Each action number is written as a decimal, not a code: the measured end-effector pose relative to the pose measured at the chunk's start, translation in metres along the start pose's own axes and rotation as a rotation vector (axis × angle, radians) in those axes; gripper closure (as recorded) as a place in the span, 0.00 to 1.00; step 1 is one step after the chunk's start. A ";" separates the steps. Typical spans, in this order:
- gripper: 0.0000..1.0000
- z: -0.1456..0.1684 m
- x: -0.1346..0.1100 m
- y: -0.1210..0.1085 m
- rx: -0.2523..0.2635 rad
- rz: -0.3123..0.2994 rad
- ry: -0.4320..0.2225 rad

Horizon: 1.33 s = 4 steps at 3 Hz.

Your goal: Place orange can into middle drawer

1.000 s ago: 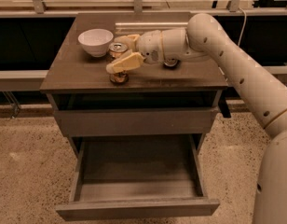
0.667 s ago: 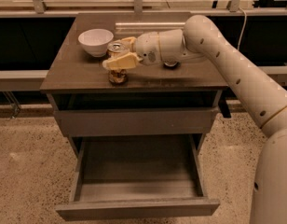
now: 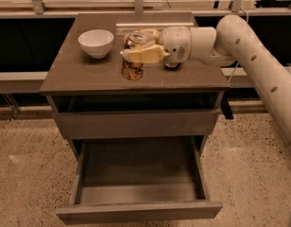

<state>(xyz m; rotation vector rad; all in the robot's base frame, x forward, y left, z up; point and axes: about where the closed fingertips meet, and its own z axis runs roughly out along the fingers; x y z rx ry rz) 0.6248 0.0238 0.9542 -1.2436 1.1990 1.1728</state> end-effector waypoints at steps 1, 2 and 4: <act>1.00 -0.031 -0.008 0.054 0.002 0.000 0.010; 1.00 -0.035 0.008 0.066 0.000 0.032 0.027; 1.00 -0.019 0.020 0.072 -0.006 0.021 -0.008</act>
Offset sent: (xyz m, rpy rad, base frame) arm -0.0481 -0.0285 0.0085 -0.0061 -0.0038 -0.0048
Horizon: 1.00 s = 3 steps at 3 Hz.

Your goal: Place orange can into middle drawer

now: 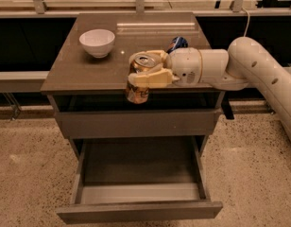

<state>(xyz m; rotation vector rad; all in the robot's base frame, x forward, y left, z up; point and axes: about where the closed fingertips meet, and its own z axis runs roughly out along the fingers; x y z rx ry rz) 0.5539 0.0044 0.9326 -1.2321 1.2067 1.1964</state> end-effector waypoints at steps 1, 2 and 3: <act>1.00 0.033 0.019 0.020 0.011 -0.029 -0.050; 1.00 0.066 0.079 0.044 0.012 -0.007 -0.056; 1.00 0.082 0.136 0.066 0.012 0.031 -0.001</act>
Offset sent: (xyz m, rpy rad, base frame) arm -0.0753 0.1009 -0.1663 0.0553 0.0391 -0.0103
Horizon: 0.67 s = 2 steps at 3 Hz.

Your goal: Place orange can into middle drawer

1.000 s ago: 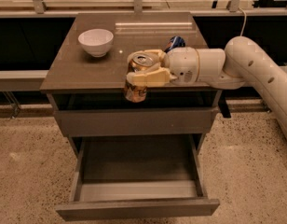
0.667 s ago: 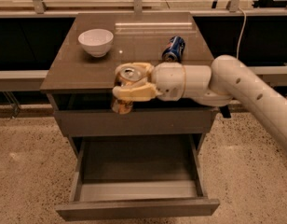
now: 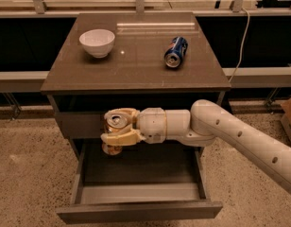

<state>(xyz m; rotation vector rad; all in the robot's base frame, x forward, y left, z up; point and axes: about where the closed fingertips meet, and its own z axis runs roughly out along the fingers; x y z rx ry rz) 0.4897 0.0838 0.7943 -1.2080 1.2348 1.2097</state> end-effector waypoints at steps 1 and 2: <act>1.00 0.002 0.001 0.000 -0.004 0.003 0.009; 1.00 -0.014 0.059 -0.021 0.101 -0.005 0.153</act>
Offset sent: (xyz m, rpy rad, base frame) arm 0.0456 -0.0424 -0.1154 -0.3162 -0.0076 -0.2167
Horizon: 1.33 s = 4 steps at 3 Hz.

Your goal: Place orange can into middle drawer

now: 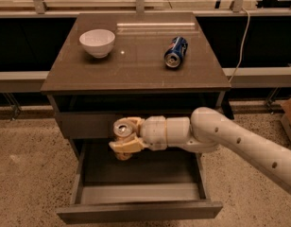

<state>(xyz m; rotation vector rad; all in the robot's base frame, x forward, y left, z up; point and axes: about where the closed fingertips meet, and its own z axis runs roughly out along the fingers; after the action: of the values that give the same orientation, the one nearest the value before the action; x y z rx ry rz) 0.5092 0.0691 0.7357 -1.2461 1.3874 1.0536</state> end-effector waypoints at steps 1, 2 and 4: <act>1.00 -0.010 0.074 -0.014 0.095 -0.030 0.068; 1.00 -0.007 0.076 -0.016 0.101 -0.035 0.067; 1.00 0.004 0.119 -0.036 0.122 -0.048 0.106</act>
Offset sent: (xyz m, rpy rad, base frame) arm 0.0099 -0.0199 -0.0601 -0.0623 -0.0311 -0.0760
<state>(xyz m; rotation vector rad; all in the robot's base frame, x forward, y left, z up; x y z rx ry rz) 0.5436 0.0491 0.6181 -1.2541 1.4722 0.8673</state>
